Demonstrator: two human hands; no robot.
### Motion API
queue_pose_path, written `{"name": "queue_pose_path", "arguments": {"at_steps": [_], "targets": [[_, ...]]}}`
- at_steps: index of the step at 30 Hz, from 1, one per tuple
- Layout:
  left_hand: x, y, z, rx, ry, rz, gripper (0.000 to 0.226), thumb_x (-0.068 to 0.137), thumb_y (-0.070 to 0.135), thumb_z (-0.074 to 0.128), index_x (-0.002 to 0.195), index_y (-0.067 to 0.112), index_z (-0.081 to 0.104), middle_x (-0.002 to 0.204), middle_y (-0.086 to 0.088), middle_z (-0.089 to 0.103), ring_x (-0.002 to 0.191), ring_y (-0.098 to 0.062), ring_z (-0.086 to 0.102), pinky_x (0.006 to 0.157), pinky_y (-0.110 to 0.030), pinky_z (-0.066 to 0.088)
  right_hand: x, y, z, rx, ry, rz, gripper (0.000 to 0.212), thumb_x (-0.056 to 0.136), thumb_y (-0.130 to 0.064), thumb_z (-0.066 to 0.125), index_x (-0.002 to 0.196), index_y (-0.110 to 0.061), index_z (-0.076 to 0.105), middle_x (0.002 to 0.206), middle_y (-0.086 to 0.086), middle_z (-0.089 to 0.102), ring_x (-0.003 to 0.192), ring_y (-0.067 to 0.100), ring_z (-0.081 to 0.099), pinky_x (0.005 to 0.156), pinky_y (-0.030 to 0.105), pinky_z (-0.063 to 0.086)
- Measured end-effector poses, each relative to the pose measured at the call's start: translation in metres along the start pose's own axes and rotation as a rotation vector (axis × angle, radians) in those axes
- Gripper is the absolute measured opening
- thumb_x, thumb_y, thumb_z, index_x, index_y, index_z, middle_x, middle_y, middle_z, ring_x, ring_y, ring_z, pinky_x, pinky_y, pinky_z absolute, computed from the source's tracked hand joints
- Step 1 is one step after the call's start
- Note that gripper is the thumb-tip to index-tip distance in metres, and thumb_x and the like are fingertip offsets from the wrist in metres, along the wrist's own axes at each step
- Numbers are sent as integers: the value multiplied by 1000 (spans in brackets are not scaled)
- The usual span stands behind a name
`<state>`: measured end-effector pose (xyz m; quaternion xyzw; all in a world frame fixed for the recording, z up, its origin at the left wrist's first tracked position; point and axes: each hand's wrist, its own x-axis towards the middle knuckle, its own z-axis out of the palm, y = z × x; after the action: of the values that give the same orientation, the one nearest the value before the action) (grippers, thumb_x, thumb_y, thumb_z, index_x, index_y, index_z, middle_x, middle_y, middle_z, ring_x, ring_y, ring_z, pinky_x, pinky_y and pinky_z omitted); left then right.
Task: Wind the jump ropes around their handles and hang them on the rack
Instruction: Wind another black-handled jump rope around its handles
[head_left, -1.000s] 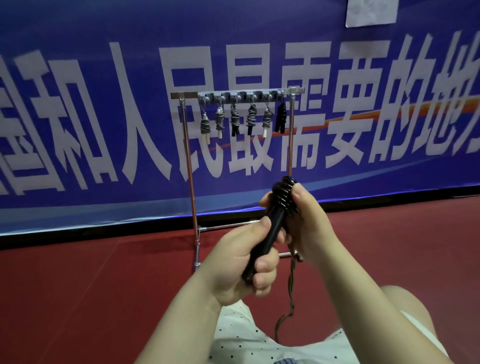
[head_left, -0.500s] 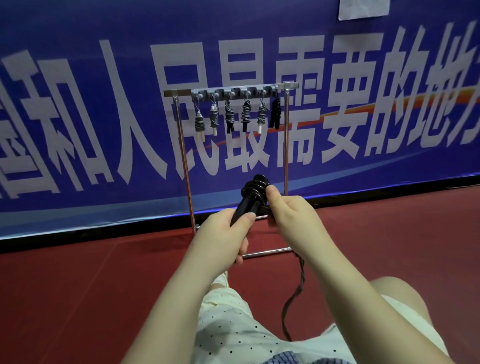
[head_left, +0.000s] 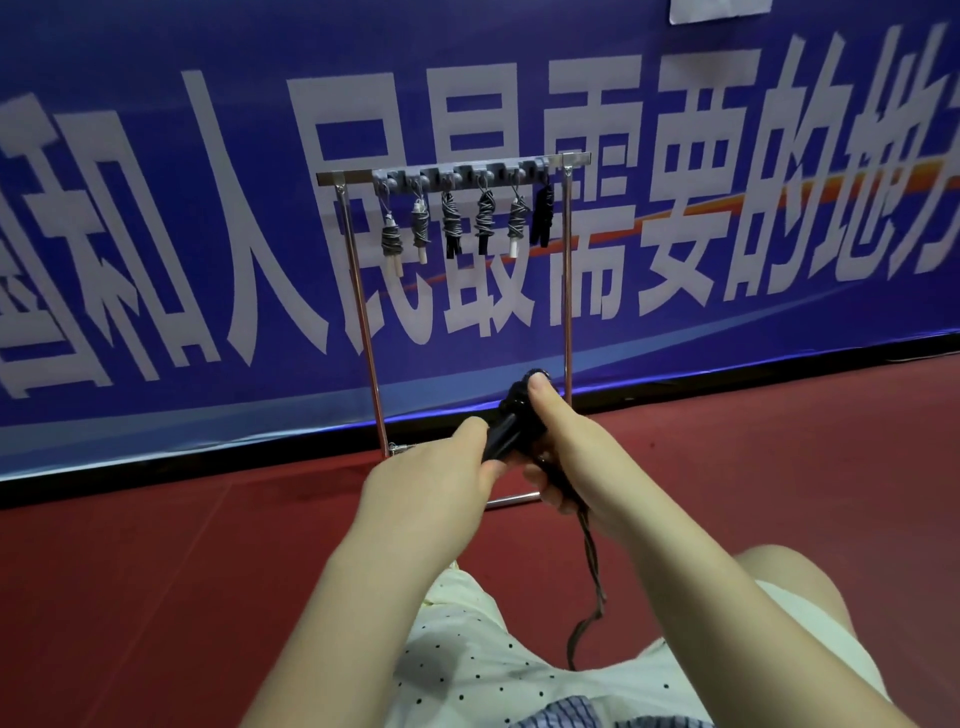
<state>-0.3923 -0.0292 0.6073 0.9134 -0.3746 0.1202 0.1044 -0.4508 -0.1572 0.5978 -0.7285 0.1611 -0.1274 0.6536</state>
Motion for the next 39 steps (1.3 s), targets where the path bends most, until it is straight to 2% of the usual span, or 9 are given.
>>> {"name": "queue_pose_path", "arguments": {"at_steps": [4, 8, 14, 20, 23, 25, 29, 34, 39], "targets": [[-4, 3, 1, -123, -77, 50, 24, 98, 44, 37, 116, 27, 37, 72, 8, 49, 74, -19, 52, 64, -33, 41, 2, 1, -4, -56, 54, -13, 53, 89, -61, 43, 71, -13, 57, 52, -2, 44, 41, 10, 33, 44, 22, 27], [-8, 4, -1, -636, -246, -40, 17, 91, 50, 45, 105, 40, 47, 79, 5, 62, 71, -14, 62, 69, -35, 49, 3, -4, -3, 23, 120, -37, 37, 90, -46, 44, 72, -15, 51, 58, 1, 39, 50, 12, 31, 48, 25, 24], [-5, 6, -1, -1103, -363, -108, 8, 92, 27, 58, 87, 22, 55, 67, 0, 64, 53, -12, 61, 49, -19, 45, 2, -2, 0, 155, 98, -181, 33, 78, -45, 45, 62, -17, 50, 48, -8, 44, 44, 7, 37, 53, 27, 29], [-8, -9, 13, -1800, -838, -36, 45, 63, 45, 80, 89, 9, 70, 68, -4, 68, 56, -16, 65, 58, -29, 54, 6, 3, -4, 399, -33, -354, 38, 59, -57, 50, 49, -22, 62, 41, -8, 36, 35, 6, 28, 38, 16, 21], [-5, -6, 28, -2033, -1061, 105, 47, 83, 56, 60, 99, 13, 69, 68, 4, 65, 59, -10, 62, 65, -28, 54, 9, 4, -5, 433, -61, -382, 40, 55, -59, 51, 51, -21, 61, 42, -6, 37, 35, 6, 29, 36, 15, 23], [-3, -2, 29, -2031, -1099, 88, 41, 82, 57, 60, 89, 17, 68, 57, 9, 57, 48, -5, 53, 57, -22, 49, 9, 5, -6, 435, -62, -354, 38, 56, -58, 53, 53, -21, 62, 45, -4, 38, 37, 5, 30, 37, 16, 21], [-5, 5, 15, -1814, -812, -161, 40, 78, 58, 53, 72, 18, 54, 44, 9, 38, 33, -4, 30, 40, -15, 32, 14, 7, -12, 269, -111, -298, 55, 76, -60, 36, 78, -7, 53, 48, -4, 37, 43, 9, 26, 46, 24, 19], [-7, 9, 7, -1622, -518, -197, 35, 78, 51, 46, 76, 16, 50, 46, 5, 39, 34, -6, 24, 41, -16, 21, 14, 5, -20, 83, -174, -307, 99, 69, -80, 42, 94, 15, 49, 58, 0, 39, 48, 13, 25, 48, 26, 20], [-7, 8, 8, -1399, -354, -210, 35, 97, 41, 41, 77, 13, 49, 48, 3, 45, 36, -8, 27, 42, -18, 22, 10, 4, -23, -13, -162, -297, 81, 84, -67, 33, 91, 11, 52, 65, 13, 38, 49, 16, 25, 46, 26, 22]]}}
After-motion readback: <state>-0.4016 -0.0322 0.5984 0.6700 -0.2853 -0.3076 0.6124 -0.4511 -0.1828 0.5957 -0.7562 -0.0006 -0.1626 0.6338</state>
